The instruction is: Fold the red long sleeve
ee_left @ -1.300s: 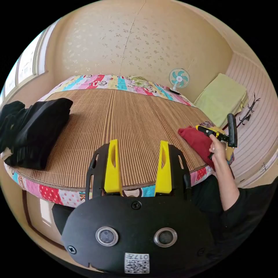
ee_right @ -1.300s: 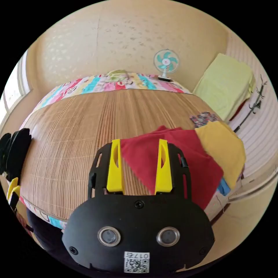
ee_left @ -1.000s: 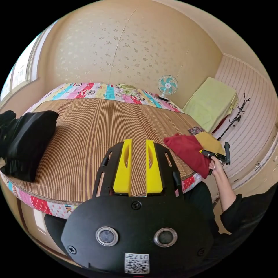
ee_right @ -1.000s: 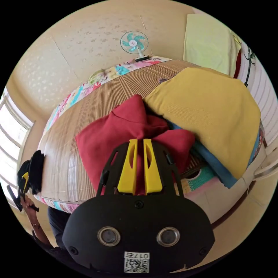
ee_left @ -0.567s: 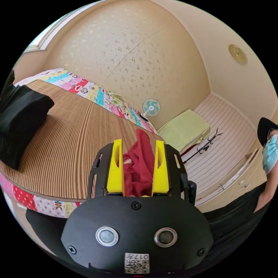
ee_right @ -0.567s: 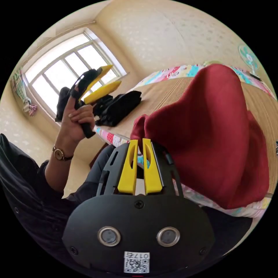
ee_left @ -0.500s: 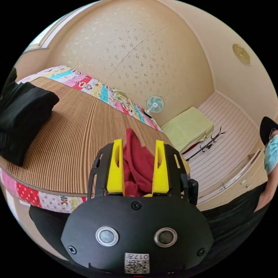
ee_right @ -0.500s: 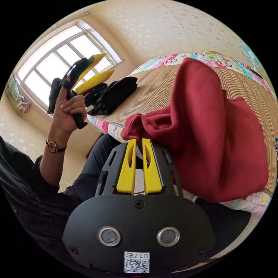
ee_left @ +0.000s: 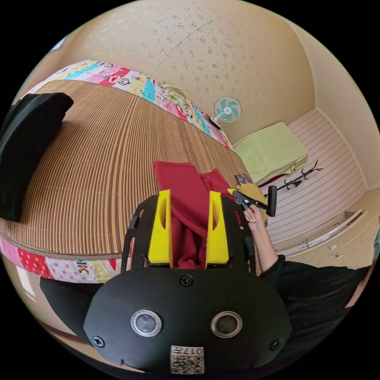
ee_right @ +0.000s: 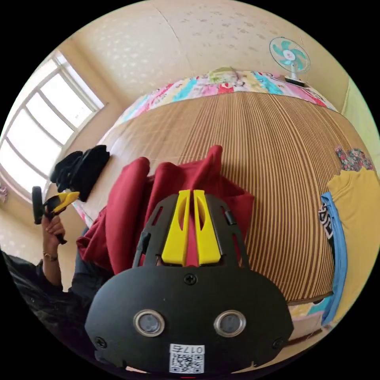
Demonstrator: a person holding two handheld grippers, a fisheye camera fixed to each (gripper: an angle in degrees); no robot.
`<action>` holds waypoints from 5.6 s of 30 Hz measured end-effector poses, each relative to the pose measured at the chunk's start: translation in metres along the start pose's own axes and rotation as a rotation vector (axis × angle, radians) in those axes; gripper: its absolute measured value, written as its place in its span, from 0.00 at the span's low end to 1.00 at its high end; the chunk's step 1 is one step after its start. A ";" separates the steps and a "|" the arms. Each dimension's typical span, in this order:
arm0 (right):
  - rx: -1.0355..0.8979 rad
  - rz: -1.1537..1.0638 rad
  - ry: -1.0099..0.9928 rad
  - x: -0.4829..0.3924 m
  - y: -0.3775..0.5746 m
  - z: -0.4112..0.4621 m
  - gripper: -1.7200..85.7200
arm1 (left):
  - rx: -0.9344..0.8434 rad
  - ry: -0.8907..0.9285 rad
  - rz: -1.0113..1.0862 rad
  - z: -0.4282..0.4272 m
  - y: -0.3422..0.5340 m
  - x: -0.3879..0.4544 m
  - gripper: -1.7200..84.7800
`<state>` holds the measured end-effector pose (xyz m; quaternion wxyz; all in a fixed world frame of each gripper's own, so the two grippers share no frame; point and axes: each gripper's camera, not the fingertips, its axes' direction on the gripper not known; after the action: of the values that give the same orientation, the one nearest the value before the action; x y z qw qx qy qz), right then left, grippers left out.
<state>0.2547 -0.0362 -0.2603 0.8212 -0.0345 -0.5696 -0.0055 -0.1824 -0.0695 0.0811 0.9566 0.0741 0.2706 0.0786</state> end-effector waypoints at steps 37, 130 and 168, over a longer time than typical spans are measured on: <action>-0.177 0.001 0.439 -0.082 -0.030 0.051 0.05 | -0.060 0.110 -0.041 -0.003 0.079 0.010 0.04; 0.661 0.297 -0.335 0.107 -0.087 -0.110 0.03 | -0.252 -0.218 -0.016 0.054 0.002 -0.076 0.01; -0.103 0.284 -0.332 0.031 0.111 0.043 0.05 | 0.621 -0.144 -0.847 -0.294 0.037 -0.284 0.15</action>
<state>0.2309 0.0777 -0.2223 0.7056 -0.1567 -0.6855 0.0872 -0.5810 -0.0585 -0.0166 0.8536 0.2435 0.2210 -0.4040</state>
